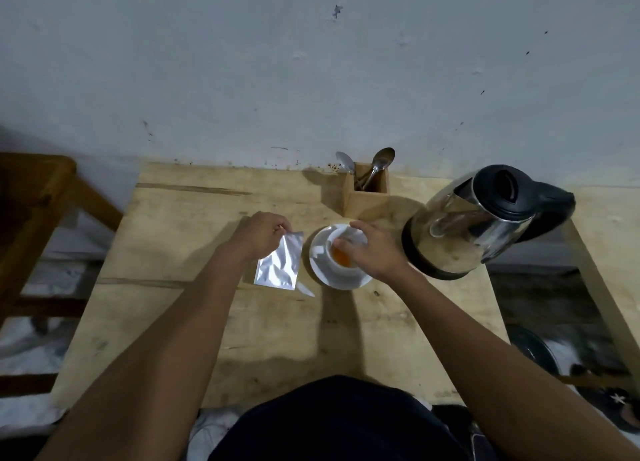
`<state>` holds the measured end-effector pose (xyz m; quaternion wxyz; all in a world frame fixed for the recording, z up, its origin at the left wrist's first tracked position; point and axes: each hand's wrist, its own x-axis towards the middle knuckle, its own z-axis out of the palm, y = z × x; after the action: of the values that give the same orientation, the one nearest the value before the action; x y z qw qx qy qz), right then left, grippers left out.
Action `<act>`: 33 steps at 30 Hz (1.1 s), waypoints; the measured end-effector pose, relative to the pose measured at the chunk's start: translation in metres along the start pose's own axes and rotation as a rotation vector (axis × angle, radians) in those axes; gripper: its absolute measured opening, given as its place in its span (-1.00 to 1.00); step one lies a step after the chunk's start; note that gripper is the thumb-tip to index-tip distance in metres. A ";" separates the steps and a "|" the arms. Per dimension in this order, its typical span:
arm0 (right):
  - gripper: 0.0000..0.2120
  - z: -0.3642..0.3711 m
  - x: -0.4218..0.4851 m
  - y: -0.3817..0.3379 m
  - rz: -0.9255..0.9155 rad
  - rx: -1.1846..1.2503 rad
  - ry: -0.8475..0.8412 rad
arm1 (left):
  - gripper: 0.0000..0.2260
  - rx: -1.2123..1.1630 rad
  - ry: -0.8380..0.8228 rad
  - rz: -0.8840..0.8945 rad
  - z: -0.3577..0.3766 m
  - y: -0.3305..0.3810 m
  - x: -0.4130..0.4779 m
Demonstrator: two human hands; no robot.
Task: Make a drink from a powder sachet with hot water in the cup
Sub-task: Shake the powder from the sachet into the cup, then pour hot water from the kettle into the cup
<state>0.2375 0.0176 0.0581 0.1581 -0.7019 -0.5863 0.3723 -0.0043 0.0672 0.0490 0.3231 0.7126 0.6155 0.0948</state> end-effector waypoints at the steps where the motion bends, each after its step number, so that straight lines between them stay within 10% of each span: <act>1: -0.40 0.001 0.001 0.000 0.003 0.001 0.008 | -0.80 0.009 0.006 0.001 0.007 -0.002 0.001; 9: -0.41 0.000 0.001 0.003 0.016 0.054 0.024 | -0.63 0.141 0.289 -0.059 0.080 -0.014 -0.035; 25: -0.46 0.004 -0.003 0.004 0.003 0.027 0.032 | -0.55 0.361 0.104 -0.040 0.108 -0.018 -0.049; 33: -0.49 -0.015 -0.022 0.004 -0.050 0.010 0.084 | -0.65 -0.257 0.348 -0.037 0.088 0.042 -0.050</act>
<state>0.2508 -0.0006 0.0728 0.1954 -0.7012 -0.5946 0.3415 0.0659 -0.0115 0.0180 0.3018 0.6268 0.6580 0.2882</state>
